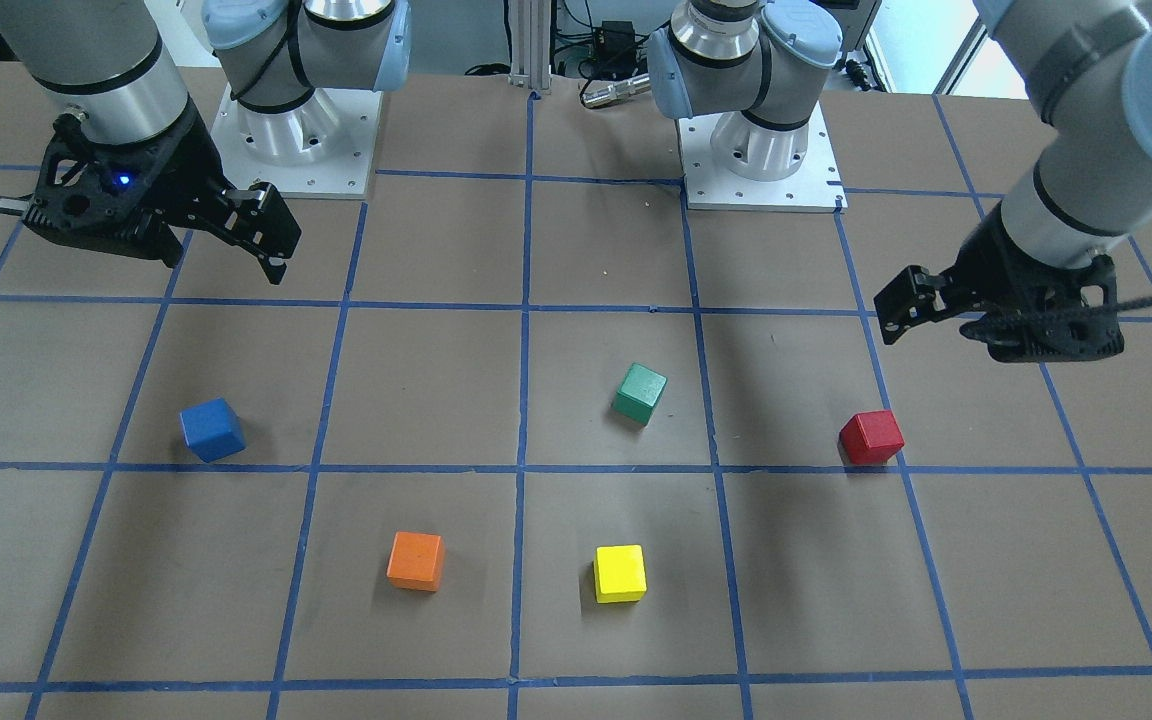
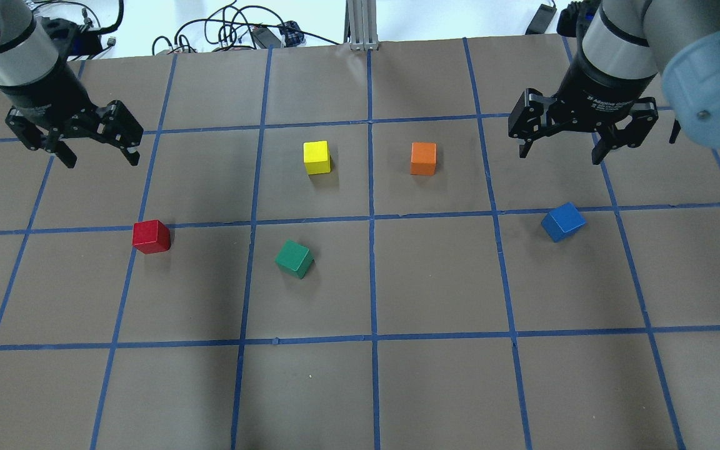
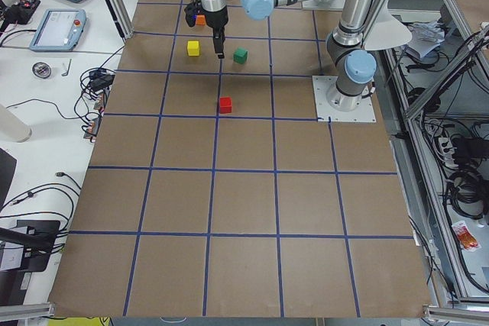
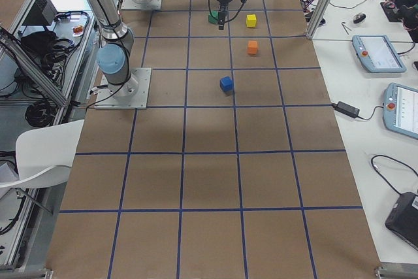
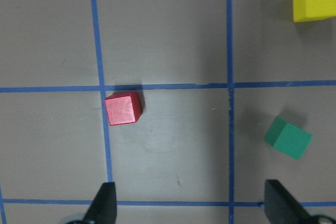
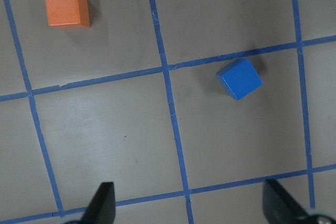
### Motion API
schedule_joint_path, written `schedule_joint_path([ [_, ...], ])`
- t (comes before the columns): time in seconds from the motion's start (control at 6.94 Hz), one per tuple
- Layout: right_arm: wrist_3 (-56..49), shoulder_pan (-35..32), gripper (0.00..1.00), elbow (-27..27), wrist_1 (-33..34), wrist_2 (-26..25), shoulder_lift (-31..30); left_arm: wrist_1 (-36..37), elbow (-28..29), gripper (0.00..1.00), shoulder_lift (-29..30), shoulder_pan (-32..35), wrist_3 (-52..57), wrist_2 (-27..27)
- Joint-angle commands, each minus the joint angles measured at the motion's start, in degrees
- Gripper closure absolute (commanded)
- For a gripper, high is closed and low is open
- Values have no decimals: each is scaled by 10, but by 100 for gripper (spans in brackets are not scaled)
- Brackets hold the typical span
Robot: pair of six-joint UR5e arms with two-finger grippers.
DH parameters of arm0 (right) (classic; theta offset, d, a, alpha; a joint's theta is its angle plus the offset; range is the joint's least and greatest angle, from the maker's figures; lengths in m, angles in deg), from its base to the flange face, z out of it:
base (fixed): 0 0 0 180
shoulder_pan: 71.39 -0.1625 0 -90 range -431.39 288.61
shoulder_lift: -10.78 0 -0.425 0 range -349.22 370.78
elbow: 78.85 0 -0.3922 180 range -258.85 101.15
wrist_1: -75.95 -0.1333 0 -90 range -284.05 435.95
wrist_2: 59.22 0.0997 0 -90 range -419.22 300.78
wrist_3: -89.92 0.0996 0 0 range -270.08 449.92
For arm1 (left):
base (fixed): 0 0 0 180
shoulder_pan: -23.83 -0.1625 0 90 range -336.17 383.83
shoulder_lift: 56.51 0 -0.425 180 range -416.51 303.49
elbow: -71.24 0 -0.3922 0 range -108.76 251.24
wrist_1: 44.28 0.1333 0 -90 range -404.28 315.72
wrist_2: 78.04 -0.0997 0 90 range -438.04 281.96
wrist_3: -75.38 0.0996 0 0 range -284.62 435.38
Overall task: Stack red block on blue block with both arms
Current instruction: 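Move the left gripper down over the red cube and grasp it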
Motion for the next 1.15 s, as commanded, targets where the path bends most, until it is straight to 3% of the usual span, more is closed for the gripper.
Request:
schedule_joint_path([
  [0.0, -1, 0, 0, 2, 7, -2, 0, 162, -98, 0, 35, -38, 82, -1],
  [0.29, 1, 0, 0, 2, 7, -5, 0, 312, -186, 0, 78, -62, 102, 12],
  [0.43, 1, 0, 0, 2, 7, -5, 0, 349, -211, 0, 99, -62, 105, 45],
  [0.72, -3, 0, 0, 3, 7, -5, 0, 358, -219, 0, 124, -62, 107, 43],
  [0.86, -1, 0, 0, 3, 7, -5, 1, 360, -220, 12, 125, -63, 109, 38],
  [1.01, -2, 0, 0, 3, 8, -5, 1, 360, -221, 50, 125, -63, 108, 36],
])
